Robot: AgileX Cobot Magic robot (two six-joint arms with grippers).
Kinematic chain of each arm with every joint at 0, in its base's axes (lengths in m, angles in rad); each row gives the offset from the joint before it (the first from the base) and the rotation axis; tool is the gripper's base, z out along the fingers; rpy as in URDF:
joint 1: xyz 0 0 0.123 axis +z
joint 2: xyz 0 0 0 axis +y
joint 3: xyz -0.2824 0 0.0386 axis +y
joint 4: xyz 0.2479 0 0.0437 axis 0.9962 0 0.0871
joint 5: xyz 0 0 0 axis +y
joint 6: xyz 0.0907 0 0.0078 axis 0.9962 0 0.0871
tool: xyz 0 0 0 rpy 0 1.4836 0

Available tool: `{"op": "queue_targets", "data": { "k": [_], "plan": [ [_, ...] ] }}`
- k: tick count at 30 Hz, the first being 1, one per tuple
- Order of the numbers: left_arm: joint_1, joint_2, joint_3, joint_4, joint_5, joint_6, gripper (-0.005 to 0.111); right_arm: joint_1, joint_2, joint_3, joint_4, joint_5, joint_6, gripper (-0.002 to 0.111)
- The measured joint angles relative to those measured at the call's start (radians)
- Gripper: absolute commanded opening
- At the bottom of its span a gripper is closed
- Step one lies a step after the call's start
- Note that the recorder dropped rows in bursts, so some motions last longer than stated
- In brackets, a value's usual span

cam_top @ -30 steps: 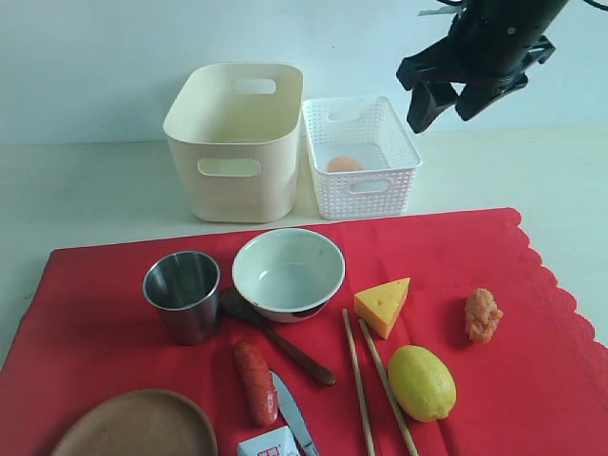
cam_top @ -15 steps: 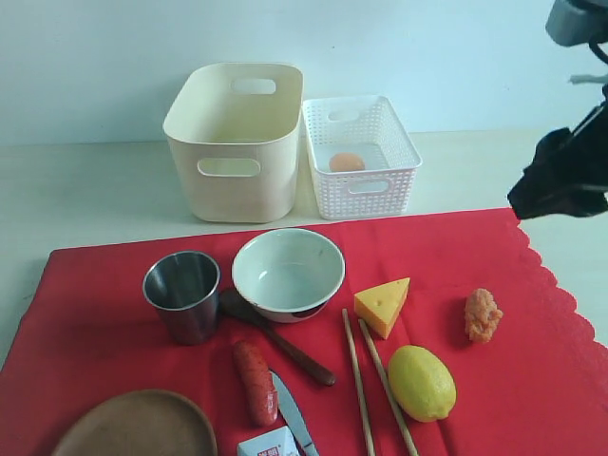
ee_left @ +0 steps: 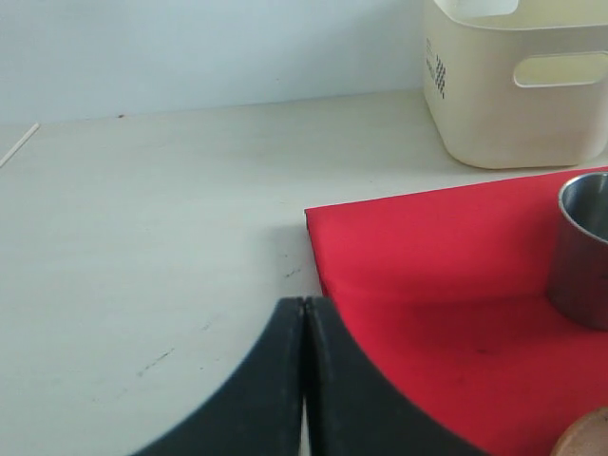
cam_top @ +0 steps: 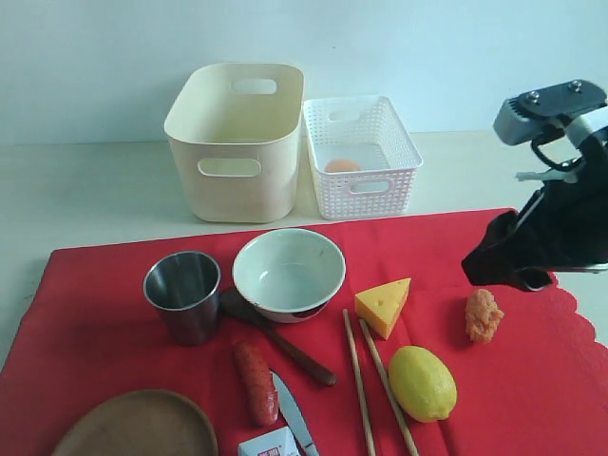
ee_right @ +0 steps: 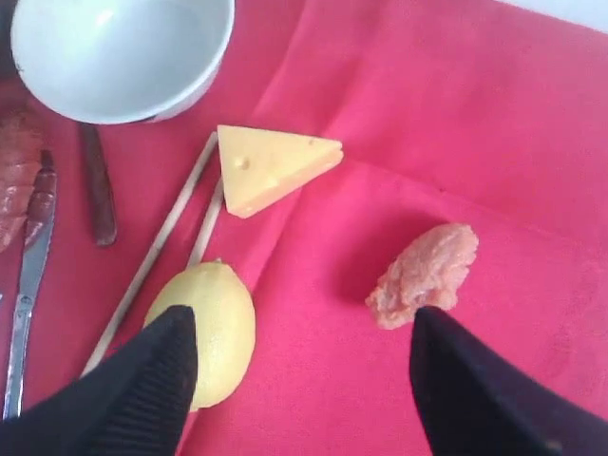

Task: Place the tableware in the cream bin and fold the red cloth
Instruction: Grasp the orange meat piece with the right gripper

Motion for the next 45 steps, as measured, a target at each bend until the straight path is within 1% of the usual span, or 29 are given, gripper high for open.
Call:
{"op": "queue_targets", "data": {
  "k": [4, 6, 7, 9, 14, 19, 20, 27, 30, 37, 41, 45],
  "plan": [
    [0.000, 0.000, 0.000, 0.000, 0.000, 0.000, 0.000, 0.000, 0.117, 0.000, -0.012, -0.011, 0.050, 0.062],
    [0.000, 0.000, 0.000, 0.000, 0.000, 0.000, 0.000, 0.000, 0.202, -0.018, -0.087, -0.013, 0.145, 0.062],
    [0.000, 0.000, 0.000, 0.000, 0.000, 0.000, 0.000, 0.000, 0.256, -0.037, -0.164, -0.015, 0.242, 0.062],
    [0.000, 0.000, 0.000, 0.000, 0.000, 0.000, 0.000, 0.000, 0.321, -0.062, -0.246, -0.013, 0.357, 0.062],
    [0.000, 0.000, 0.000, 0.000, 0.000, 0.000, 0.000, 0.000, 0.445, -0.130, -0.261, -0.009, 0.426, 0.062],
    [0.000, 0.000, 0.000, 0.000, 0.000, 0.000, 0.000, 0.000, 0.523, -0.187, -0.265, -0.025, 0.465, 0.060],
    [0.000, 0.000, 0.000, 0.000, 0.000, 0.000, 0.000, 0.000, 0.542, -0.195, -0.272, -0.025, 0.474, 0.059],
    [0.000, 0.000, 0.000, 0.000, 0.000, 0.000, 0.000, 0.000, 0.587, -0.203, -0.279, -0.025, 0.486, 0.013],
    [0.000, 0.000, 0.000, 0.000, 0.000, 0.000, 0.000, 0.000, 0.587, -0.207, -0.279, -0.023, 0.486, 0.000],
    [0.000, 0.000, 0.000, 0.000, 0.000, 0.000, 0.000, 0.000, 0.570, -0.260, -0.279, 0.045, 0.482, 0.000],
    [0.000, 0.000, 0.000, 0.000, 0.000, 0.000, 0.000, 0.000, 0.491, -0.270, -0.282, 0.053, 0.474, 0.000],
    [0.000, 0.000, 0.000, 0.000, 0.000, 0.000, 0.000, 0.000, 0.392, -0.272, -0.281, 0.019, 0.465, 0.000]
  ]
}}
